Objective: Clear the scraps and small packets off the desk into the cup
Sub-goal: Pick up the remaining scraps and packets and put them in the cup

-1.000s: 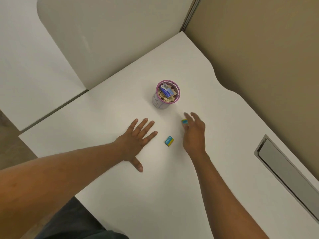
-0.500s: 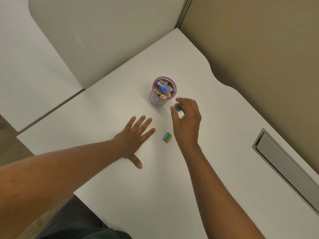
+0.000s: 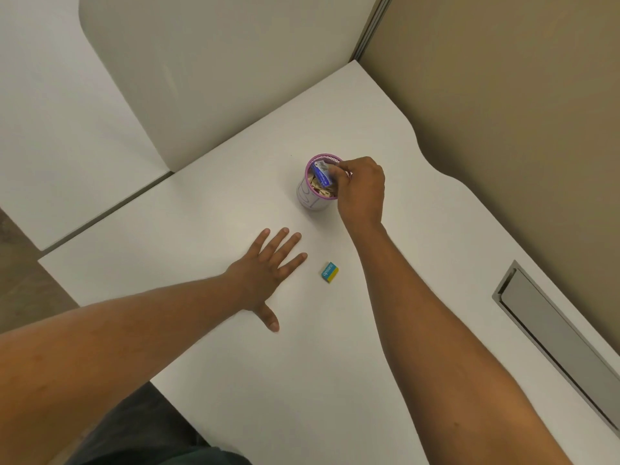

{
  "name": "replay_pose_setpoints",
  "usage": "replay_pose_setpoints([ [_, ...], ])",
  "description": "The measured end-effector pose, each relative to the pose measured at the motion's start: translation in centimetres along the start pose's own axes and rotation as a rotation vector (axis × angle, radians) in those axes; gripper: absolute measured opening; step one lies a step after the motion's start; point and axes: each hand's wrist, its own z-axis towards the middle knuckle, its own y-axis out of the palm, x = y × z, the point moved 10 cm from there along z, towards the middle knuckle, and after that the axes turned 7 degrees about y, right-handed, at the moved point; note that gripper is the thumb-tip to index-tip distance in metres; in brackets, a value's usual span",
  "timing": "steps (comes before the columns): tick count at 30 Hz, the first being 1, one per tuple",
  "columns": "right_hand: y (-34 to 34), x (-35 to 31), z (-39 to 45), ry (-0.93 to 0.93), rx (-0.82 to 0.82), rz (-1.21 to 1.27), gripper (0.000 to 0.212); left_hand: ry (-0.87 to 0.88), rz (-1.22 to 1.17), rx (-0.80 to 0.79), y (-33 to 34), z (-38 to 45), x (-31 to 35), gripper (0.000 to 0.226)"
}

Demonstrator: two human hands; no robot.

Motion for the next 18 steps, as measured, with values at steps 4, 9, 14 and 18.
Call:
replay_pose_setpoints([
  [4, -2.5, 1.1, -1.6, 0.051, 0.076, 0.153, 0.022, 0.003, 0.003, -0.003, -0.2, -0.1, 0.1, 0.159],
  [9, -2.4, 5.9, -9.6, 0.082, 0.018, 0.072, 0.012, 0.004, 0.005, 0.005, -0.4, -0.2, 0.1, 0.158],
  [14, 4.1, 10.9, -16.0, 0.195, -0.319, -0.02, 0.036, 0.01, 0.012, -0.009, -0.4, -0.2, 0.2, 0.158],
  [18, 4.1, 10.2, -15.7, 0.149, -0.28, -0.046, 0.028, 0.01, 0.005, -0.021, -0.3, -0.2, 0.2, 0.158],
])
